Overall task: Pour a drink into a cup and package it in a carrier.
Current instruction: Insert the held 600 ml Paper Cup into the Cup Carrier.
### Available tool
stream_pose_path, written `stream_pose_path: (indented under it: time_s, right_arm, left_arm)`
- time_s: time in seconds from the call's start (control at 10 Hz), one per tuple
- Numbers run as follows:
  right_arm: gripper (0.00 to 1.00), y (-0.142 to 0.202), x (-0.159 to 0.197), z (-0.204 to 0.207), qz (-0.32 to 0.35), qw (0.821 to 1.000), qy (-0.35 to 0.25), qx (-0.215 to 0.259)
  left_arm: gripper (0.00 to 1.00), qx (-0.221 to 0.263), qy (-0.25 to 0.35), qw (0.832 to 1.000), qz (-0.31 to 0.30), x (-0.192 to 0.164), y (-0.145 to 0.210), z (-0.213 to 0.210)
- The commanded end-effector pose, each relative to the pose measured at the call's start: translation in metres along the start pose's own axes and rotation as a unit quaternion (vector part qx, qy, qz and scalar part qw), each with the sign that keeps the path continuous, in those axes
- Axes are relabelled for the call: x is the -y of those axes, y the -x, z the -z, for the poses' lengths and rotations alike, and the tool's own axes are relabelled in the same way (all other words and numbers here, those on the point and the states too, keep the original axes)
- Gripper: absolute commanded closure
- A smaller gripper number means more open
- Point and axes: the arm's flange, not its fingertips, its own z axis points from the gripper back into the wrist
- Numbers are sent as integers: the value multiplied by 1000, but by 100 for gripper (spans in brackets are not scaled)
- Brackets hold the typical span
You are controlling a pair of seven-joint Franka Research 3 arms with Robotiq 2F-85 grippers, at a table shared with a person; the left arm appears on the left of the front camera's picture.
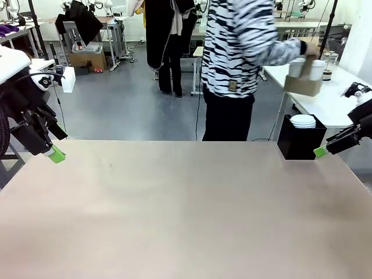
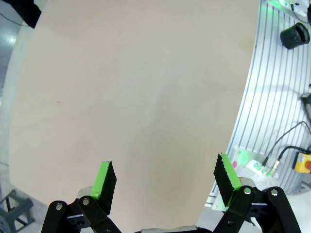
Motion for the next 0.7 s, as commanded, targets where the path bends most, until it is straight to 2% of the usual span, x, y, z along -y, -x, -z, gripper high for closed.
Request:
stream_pose_path:
  time_s: [0.0, 0.6]
  right_arm:
    - [0, 0, 0, 0, 4, 1000, 8, -5]
    - [0, 0, 0, 0, 4, 1000, 8, -5]
  left_arm:
    - [0, 5, 5, 1000, -6, 1, 0, -1]
    - [0, 5, 5, 1000, -6, 1, 0, -1]
